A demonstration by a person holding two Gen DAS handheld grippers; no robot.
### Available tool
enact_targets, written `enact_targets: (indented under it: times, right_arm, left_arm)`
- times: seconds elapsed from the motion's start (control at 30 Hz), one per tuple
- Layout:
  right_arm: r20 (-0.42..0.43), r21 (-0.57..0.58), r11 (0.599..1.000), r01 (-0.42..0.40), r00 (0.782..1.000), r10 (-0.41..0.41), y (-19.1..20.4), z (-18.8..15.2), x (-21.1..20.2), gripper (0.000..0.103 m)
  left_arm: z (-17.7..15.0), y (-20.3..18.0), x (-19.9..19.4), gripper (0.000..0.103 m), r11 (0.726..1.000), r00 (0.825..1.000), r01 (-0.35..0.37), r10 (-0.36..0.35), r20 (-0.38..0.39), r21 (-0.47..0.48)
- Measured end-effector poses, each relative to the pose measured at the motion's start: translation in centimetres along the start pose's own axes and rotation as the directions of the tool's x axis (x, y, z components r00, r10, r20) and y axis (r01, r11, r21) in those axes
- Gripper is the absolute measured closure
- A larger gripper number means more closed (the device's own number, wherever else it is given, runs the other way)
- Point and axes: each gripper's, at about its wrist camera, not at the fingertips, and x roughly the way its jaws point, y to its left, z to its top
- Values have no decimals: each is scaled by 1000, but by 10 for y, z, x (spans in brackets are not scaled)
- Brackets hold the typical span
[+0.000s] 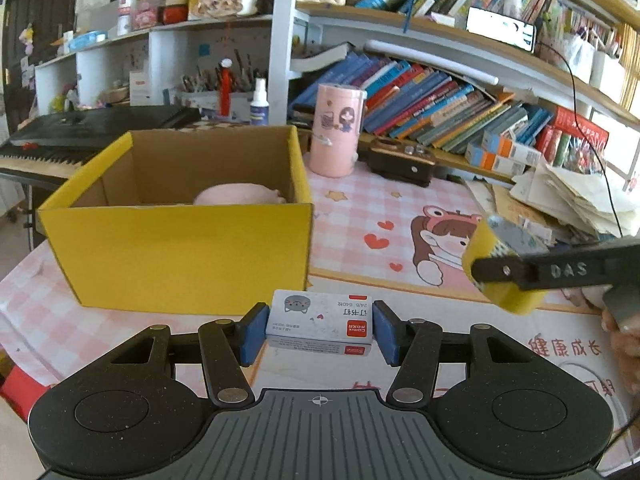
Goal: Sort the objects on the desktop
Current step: 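Lift and carry the white box and tape roll toward the yellow box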
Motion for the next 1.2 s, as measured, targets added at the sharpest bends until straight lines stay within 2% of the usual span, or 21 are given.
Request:
enact_targets:
  times: [0.23, 0.4, 0.73, 1.2]
  right_arm:
    - [-28, -7, 1000, -14, 1000, 14, 47, -22, -18, 19]
    - [-61, -27, 999, -21, 998, 20, 86, -43, -27, 19]
    - [-78, -47, 999, 0, 997, -4, 146, -71, -45, 19]
    - [-81, -59, 998, -33, 996, 28, 221, -94, -49, 19]
  left_arm:
    - [-11, 25, -18, 48, 999, 999, 47, -47, 5, -25]
    - [-21, 42, -34, 48, 997, 997, 80, -80, 5, -9]
    - [-42, 82, -63, 48, 992, 992, 127, -127, -17, -7]
    - [-66, 137, -99, 48, 995, 995, 102, -102, -7, -10]
